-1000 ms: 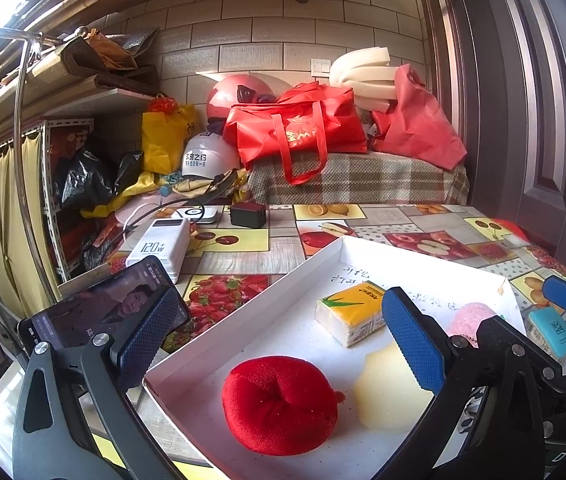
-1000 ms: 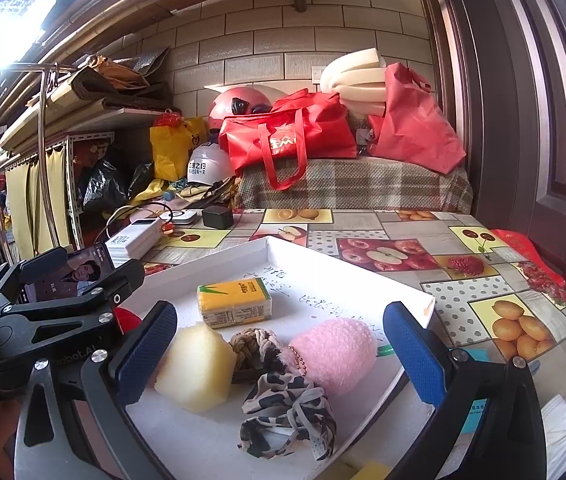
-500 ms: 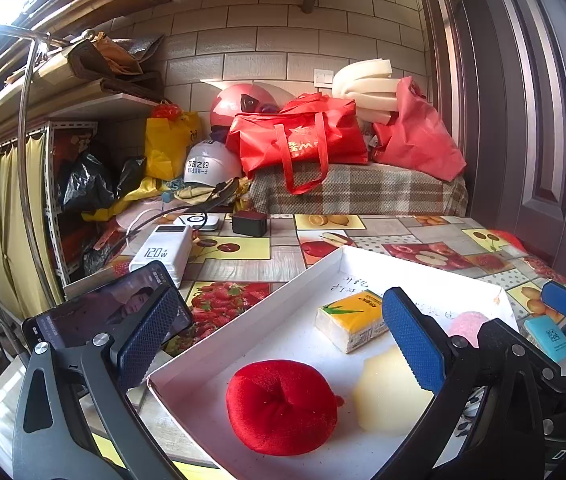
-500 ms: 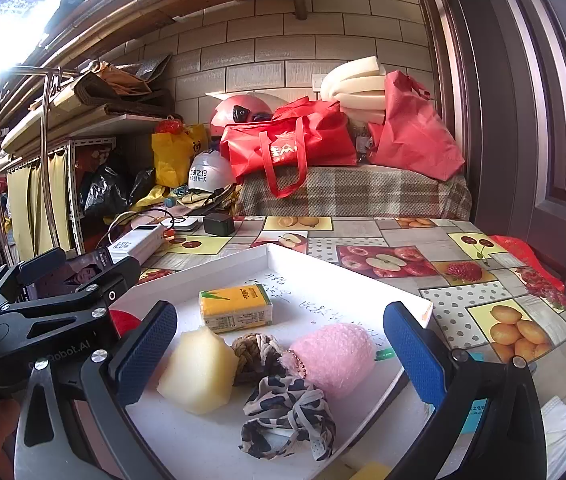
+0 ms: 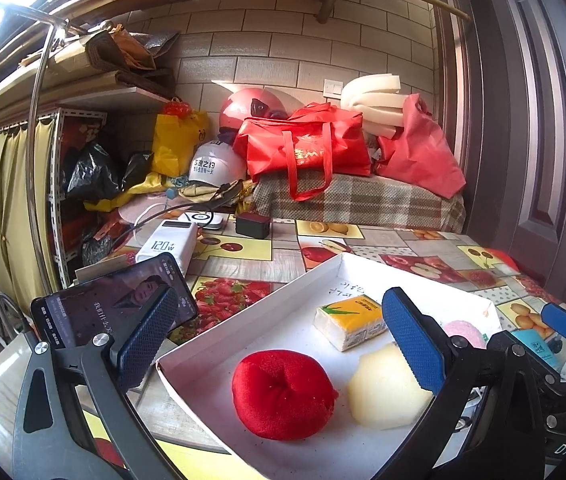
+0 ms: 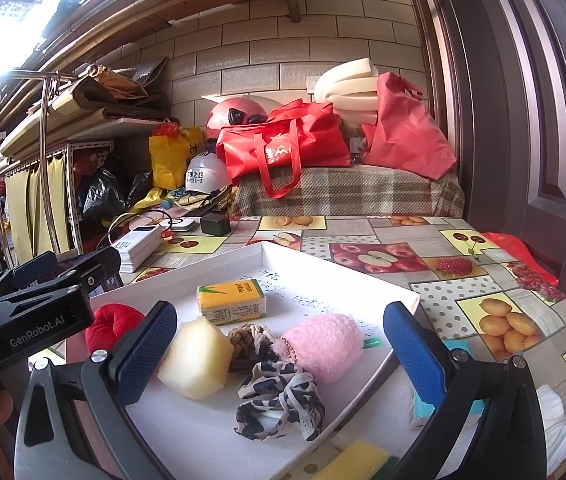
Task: Organize soft objects
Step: 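Lift both open tools up out of the white box, then move the left tool to the green-yellow scrub sponge while the right grasps the white cloth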
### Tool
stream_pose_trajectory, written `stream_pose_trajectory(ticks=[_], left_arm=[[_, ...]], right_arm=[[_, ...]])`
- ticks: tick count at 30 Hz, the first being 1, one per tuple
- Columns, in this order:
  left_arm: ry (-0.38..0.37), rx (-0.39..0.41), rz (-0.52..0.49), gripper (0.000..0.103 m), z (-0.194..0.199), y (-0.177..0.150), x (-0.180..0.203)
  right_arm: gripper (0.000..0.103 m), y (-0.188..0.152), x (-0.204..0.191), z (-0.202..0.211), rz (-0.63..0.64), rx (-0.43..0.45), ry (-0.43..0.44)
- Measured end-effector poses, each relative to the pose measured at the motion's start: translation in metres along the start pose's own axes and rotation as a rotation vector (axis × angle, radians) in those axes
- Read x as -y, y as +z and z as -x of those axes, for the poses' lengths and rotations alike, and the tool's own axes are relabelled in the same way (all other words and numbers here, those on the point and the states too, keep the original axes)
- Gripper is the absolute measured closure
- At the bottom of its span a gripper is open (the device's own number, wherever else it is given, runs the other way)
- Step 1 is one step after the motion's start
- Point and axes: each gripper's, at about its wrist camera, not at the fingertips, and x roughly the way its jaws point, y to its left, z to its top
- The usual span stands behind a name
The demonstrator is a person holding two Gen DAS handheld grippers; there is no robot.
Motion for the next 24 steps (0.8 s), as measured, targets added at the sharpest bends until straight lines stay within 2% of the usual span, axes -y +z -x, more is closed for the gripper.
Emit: stream_pose_trajectory(ticks=[4, 12, 16, 21, 22, 24], left_arm=[[-0.015, 0.001, -0.07, 0.0, 0.006, -0.004, 0.016], [-0.03, -0.009, -0.063, 0.0, 0.014, -0.006, 0.018], [-0.05, -0.019, -0.064, 0.0, 0.017, -0.008, 0.022], [-0.165, -0.04, -0.083, 0.0, 0.03, -0.013, 0.034], [-0.193, -0.04, -0.1, 0.0, 0.033, -0.014, 0.039], [-0.249, -0.041, -0.144, 0.0, 0.039, -0.016, 0.052]], right_arm=[[0.0, -0.005, 0.009, 0.008, -0.021, -0.017, 0.015], [0.0, -0.013, 0.03, 0.028, -0.057, -0.034, 0.02], [0.0, -0.017, 0.042, 0.044, -0.045, -0.025, -0.007], [0.0, -0.017, 0.091, 0.087, -0.058, 0.098, -0.095], [0.0, -0.017, 0.103, 0.093, -0.062, 0.104, -0.115], [0.0, -0.018, 0.126, 0.096, -0.05, 0.053, -0.169]])
